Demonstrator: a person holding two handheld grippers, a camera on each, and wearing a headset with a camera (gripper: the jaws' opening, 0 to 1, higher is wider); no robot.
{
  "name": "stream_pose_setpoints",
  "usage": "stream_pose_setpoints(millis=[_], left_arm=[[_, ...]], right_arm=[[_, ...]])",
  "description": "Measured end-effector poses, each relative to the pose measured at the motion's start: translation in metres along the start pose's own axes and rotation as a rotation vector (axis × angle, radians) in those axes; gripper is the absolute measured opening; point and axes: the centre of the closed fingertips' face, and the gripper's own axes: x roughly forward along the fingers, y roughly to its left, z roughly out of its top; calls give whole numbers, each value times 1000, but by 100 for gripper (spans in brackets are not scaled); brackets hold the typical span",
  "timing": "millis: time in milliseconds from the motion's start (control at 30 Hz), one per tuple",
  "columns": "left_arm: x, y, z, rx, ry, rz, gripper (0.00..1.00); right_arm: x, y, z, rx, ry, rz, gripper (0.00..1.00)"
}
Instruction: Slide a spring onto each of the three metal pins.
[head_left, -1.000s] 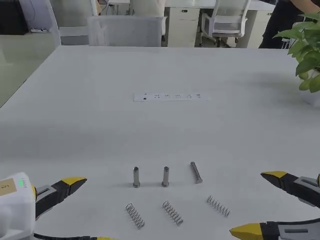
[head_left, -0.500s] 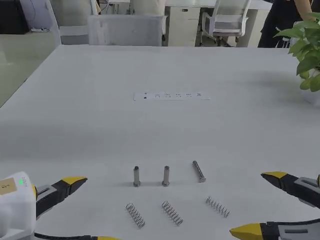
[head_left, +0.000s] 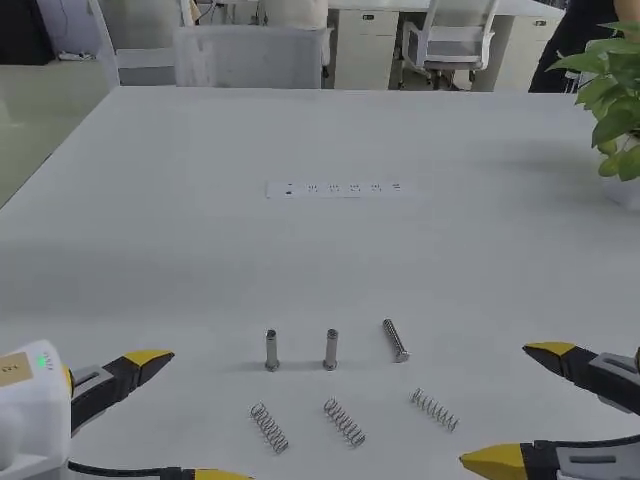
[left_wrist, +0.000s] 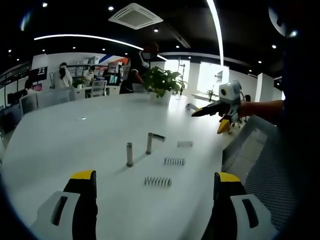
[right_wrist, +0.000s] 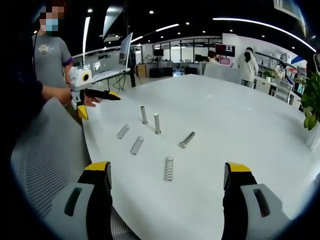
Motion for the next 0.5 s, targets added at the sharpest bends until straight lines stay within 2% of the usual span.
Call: stream_pose_setpoints(millis=[367,500], left_arm=[[1,-2,1,2,-6,-6,95],[0,-2,2,1,-6,-3,95]], right_arm=[[0,-2,7,3,-4,-7,92],[2,-7,11,5,2,-10,88]])
